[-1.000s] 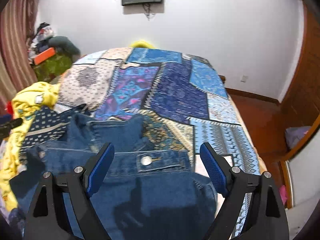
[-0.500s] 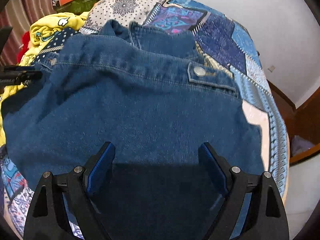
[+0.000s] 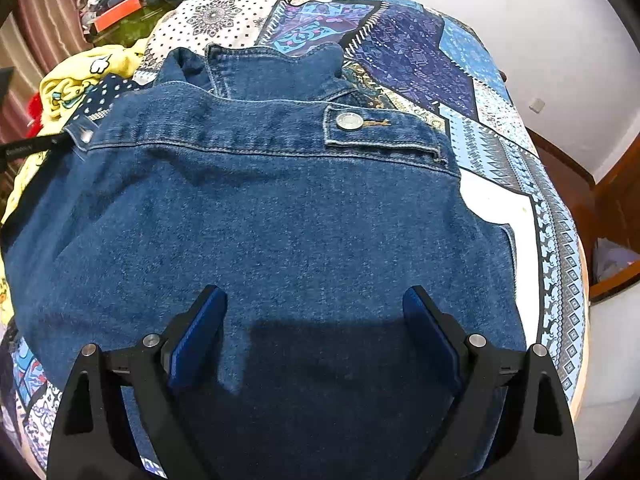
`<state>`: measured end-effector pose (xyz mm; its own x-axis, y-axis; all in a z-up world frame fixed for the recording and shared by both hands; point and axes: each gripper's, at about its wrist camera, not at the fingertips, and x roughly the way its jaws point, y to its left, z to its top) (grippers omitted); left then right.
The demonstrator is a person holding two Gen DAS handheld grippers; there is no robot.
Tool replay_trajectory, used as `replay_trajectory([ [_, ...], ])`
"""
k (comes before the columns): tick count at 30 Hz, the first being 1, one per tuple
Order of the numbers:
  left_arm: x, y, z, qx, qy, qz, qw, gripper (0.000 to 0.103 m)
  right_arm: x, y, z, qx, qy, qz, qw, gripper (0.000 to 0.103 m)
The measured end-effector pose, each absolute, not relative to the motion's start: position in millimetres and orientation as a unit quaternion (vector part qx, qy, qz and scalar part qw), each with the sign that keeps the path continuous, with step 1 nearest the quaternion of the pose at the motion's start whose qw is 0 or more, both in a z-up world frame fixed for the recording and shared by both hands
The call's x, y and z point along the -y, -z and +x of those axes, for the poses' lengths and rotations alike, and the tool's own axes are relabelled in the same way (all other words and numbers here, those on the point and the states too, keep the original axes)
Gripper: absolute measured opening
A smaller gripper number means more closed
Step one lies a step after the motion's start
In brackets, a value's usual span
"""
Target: Fold large clothes
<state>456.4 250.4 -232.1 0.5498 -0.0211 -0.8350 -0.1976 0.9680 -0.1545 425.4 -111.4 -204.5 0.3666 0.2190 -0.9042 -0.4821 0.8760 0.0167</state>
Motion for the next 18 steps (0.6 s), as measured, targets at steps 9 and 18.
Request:
replay_trajectory([
  [9, -255.0, 248.1, 449.9, -0.5, -0.073, -0.078, 0.86, 0.018, 146.8, 206.0, 428.8, -0.519, -0.159, -0.116, 0.832, 0.09],
  [18, -221.4, 227.9, 413.1, -0.502, -0.069, -0.023, 0.862, 0.035, 174.3, 196.2, 401.7, -0.507, -0.134, -0.133, 0.841, 0.092],
])
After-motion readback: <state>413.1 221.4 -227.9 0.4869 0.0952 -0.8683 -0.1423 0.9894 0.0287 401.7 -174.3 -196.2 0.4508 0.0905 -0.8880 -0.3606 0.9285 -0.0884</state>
